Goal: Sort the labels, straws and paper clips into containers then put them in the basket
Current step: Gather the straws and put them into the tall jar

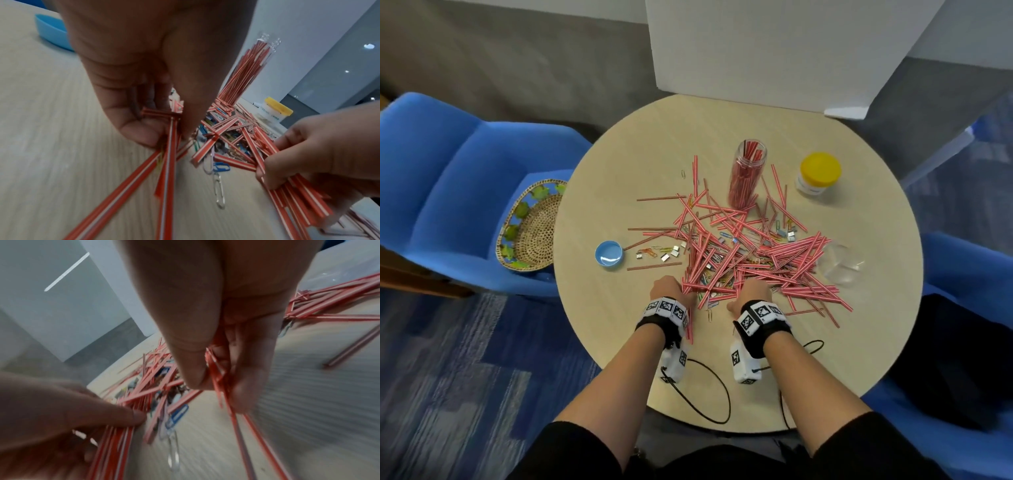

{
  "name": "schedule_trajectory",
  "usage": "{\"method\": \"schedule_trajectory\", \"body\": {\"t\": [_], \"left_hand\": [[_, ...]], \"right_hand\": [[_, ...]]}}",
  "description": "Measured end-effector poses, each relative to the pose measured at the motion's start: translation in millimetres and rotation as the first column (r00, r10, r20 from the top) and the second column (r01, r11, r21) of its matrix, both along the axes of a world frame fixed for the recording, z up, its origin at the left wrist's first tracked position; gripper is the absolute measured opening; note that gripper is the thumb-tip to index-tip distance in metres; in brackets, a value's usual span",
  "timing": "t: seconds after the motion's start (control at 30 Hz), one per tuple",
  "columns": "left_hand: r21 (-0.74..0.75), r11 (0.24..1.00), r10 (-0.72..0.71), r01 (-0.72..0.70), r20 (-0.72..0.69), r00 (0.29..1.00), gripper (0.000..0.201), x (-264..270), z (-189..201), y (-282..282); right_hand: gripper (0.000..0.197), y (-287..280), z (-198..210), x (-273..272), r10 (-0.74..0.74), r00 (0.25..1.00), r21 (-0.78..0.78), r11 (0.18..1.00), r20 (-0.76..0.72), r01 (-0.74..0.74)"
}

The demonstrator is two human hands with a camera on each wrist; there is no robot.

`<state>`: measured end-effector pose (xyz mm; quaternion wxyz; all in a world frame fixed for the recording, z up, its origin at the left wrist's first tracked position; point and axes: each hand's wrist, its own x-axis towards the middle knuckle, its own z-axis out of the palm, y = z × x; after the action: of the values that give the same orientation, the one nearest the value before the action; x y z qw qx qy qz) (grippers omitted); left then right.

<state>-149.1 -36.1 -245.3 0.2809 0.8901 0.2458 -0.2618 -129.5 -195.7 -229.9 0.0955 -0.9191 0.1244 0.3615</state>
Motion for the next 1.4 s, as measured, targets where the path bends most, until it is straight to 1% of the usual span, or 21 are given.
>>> {"method": "schedule_trajectory", "body": {"t": [0.1,0.2,0.23,0.3,0.37,0.43,0.57,0.63,0.67,0.7,0.77,0.87,0.93,0.97,1.03,1.1,1.13,1.17,1.27,1.3,1.4], "left_hand": [[0.004,0.999,-0.042,0.042,-0.036,0.998,0.038,4.6,2.9,1.8],[-0.059,0.994,-0.093,0.087,-0.116,0.989,0.029,9.3,6.8,8.9],[-0.086,0.992,-0.108,0.098,-0.126,0.986,0.029,10.6,9.9,11.5],[-0.148,0.984,-0.117,0.098,-0.130,0.985,0.030,13.4,12.3,18.4],[-0.232,0.970,-0.110,0.077,-0.134,0.985,0.027,15.5,19.2,23.7],[-0.408,0.912,-0.052,-0.024,-0.175,0.983,0.020,14.5,25.4,26.3],[-0.629,0.755,0.039,-0.184,-0.237,0.971,0.012,8.5,45.0,25.0],[-0.629,0.755,0.037,-0.184,-0.238,0.970,0.015,6.5,52.0,23.0],[-0.616,0.770,0.018,-0.168,-0.243,0.970,0.017,6.6,51.9,23.1],[-0.594,0.790,-0.003,-0.149,-0.247,0.969,0.018,7.4,52.1,23.9],[-0.533,0.838,-0.029,-0.120,-0.263,0.964,0.020,11.4,53.0,25.9],[-0.392,0.920,-0.074,-0.025,-0.235,0.969,0.016,21.6,56.0,30.2],[-0.282,0.953,-0.166,0.109,-0.185,0.969,0.015,27.4,58.2,38.0],[-0.176,0.961,-0.245,0.215,-0.171,0.954,0.022,30.2,56.8,43.4],[0.037,0.917,-0.385,0.397,-0.179,0.906,0.034,33.0,55.7,49.1],[0.038,0.899,-0.425,0.436,-0.166,0.890,0.044,36.0,53.0,48.2],[-0.013,0.901,-0.430,0.434,-0.155,0.889,0.046,37.7,53.4,46.0],[-0.069,0.901,-0.433,0.427,-0.142,0.890,0.044,39.1,54.8,42.9],[-0.239,0.908,-0.377,0.345,-0.107,0.920,0.030,39.9,59.5,36.8],[-0.309,0.913,-0.317,0.268,-0.121,0.941,0.029,39.6,59.6,36.1],[-0.477,0.877,-0.170,0.066,-0.178,0.969,0.026,39.4,56.5,36.2]], "right_hand": [[0.038,-9.9,3.6,4.2,-0.044,0.999,0.055,0.997,-0.032,0.045],[0.028,-29.1,1.6,6.9,-0.168,0.968,0.253,0.944,-0.185,0.212],[0.024,-33.9,3.9,6.0,-0.247,0.934,0.340,0.882,-0.260,0.327],[0.017,-40.8,9.4,2.8,-0.420,0.799,0.456,0.663,-0.430,0.594],[0.010,-44.0,16.5,0.2,-0.501,0.665,0.486,0.453,-0.554,0.747],[0.013,-45.4,21.0,-2.2,-0.525,0.575,0.488,0.311,-0.628,0.816],[0.018,-41.2,26.5,-4.4,-0.521,0.428,0.438,0.111,-0.738,0.892],[0.016,-39.7,25.1,-5.0,-0.467,0.289,0.367,-0.082,-0.835,0.927],[0.015,-39.9,23.5,-4.5,-0.442,0.242,0.337,-0.149,-0.864,0.930],[0.014,-40.0,23.1,-3.8,-0.430,0.234,0.330,-0.164,-0.872,0.930],[0.018,-40.6,26.1,-1.8,-0.437,0.305,0.374,-0.080,-0.846,0.924],[0.033,-46.4,37.4,2.0,-0.486,0.503,0.485,0.175,-0.715,0.857],[0.041,-49.3,44.4,2.4,-0.504,0.631,0.525,0.354,-0.589,0.774],[0.044,-51.1,47.1,1.2,-0.496,0.696,0.531,0.451,-0.519,0.718],[0.048,-54.0,48.0,-1.2,-0.416,0.842,0.506,0.673,-0.344,0.539],[0.049,-56.3,45.3,-1.6,-0.297,0.936,0.450,0.821,-0.189,0.351],[0.047,-56.9,42.7,-0.5,-0.267,0.951,0.449,0.838,-0.156,0.309],[0.043,-56.7,40.4,0.4,-0.274,0.948,0.483,0.815,-0.164,0.320],[0.026,-55.1,37.1,2.7,-0.384,0.881,0.623,0.626,-0.278,0.470],[0.020,-54.0,37.4,3.4,-0.395,0.870,0.640,0.595,-0.294,0.486],[0.016,-52.5,33.8,4.3,-0.385,0.880,0.666,0.583,-0.277,0.465]]}}
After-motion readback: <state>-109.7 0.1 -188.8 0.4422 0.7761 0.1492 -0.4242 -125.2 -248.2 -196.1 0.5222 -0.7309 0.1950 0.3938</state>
